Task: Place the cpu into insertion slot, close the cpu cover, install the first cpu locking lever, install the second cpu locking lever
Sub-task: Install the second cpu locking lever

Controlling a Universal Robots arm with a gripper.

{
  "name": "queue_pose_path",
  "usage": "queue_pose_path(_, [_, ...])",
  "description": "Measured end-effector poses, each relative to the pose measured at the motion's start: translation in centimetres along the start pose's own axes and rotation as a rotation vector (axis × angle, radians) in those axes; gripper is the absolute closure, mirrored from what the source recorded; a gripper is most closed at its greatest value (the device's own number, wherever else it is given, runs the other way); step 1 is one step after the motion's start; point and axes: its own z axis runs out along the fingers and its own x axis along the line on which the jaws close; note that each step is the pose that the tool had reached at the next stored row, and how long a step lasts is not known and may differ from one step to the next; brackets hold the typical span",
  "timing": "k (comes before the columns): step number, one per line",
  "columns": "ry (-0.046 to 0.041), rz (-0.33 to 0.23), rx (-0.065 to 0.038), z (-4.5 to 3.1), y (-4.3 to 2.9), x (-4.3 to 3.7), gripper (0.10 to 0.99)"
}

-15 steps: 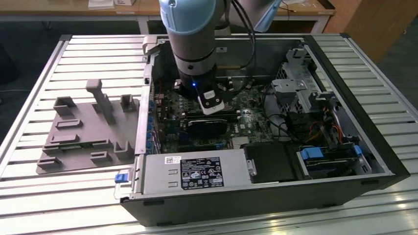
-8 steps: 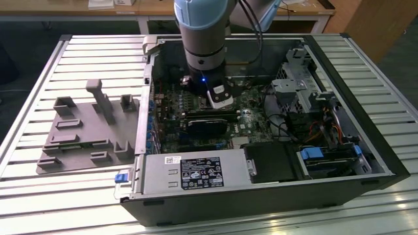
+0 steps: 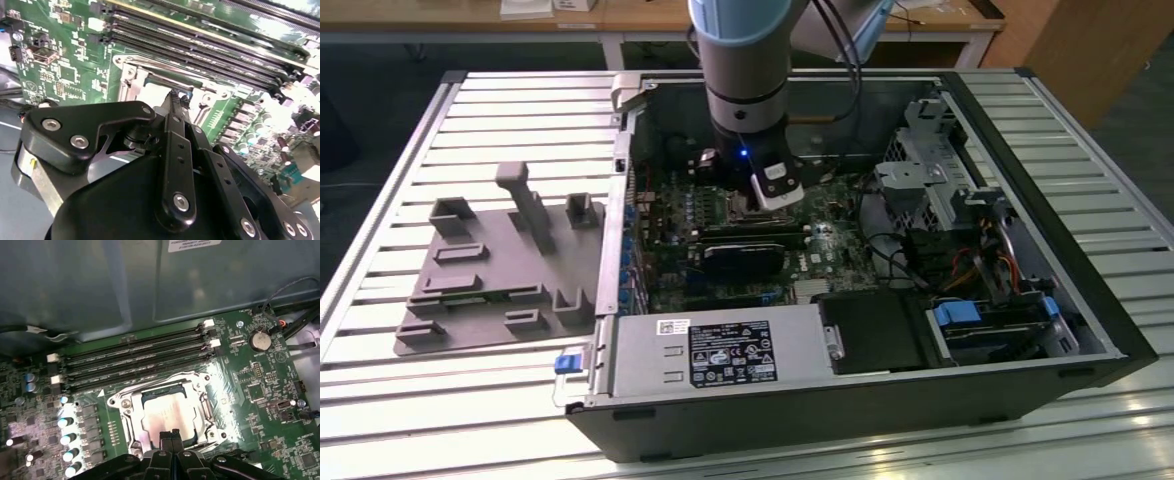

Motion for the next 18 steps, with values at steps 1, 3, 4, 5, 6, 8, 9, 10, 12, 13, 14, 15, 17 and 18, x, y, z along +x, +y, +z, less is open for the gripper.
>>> queue_pose_path(1, [-0.0014, -0.001, 0.005, 0.05, 0.18, -0.07, 0.980])
queue_pose_path(3, [-0.0040, -0.002, 0.015, 0.14, 0.57, -0.24, 0.980])
queue_pose_path(4, [-0.0051, -0.003, 0.020, 0.19, 0.76, -0.33, 0.980])
queue_pose_path(5, [-0.0066, -0.003, 0.025, 0.24, 0.96, -0.41, 0.980])
queue_pose_path(6, [-0.0081, -0.004, 0.031, 0.30, 1.17, -0.47, 0.980])
queue_pose_path(8, [-0.0109, -0.005, 0.041, 0.40, 1.54, -0.57, 0.980])
queue_pose_path(9, [-0.0121, -0.006, 0.046, 0.44, 1.72, -0.57, 0.980])
queue_pose_path(10, [-0.0132, -0.007, 0.050, 0.47, 1.87, -0.54, 0.980])
queue_pose_path(12, [-0.0148, -0.007, 0.056, 0.53, 2.06, -0.48, 0.980])
queue_pose_path(13, [-0.0148, -0.008, 0.056, 0.54, 2.08, -0.48, 0.980])
queue_pose_path(14, [-0.0148, -0.008, 0.056, 0.55, 2.09, -0.48, 0.980])
queue_pose_path(15, [-0.0146, -0.009, 0.056, 0.55, 2.09, -0.46, 0.980])
queue_pose_path(17, [-0.0140, -0.012, 0.056, 0.57, 2.08, -0.41, 0.980])
queue_pose_path(18, [-0.0137, -0.014, 0.056, 0.58, 2.08, -0.40, 0.980])
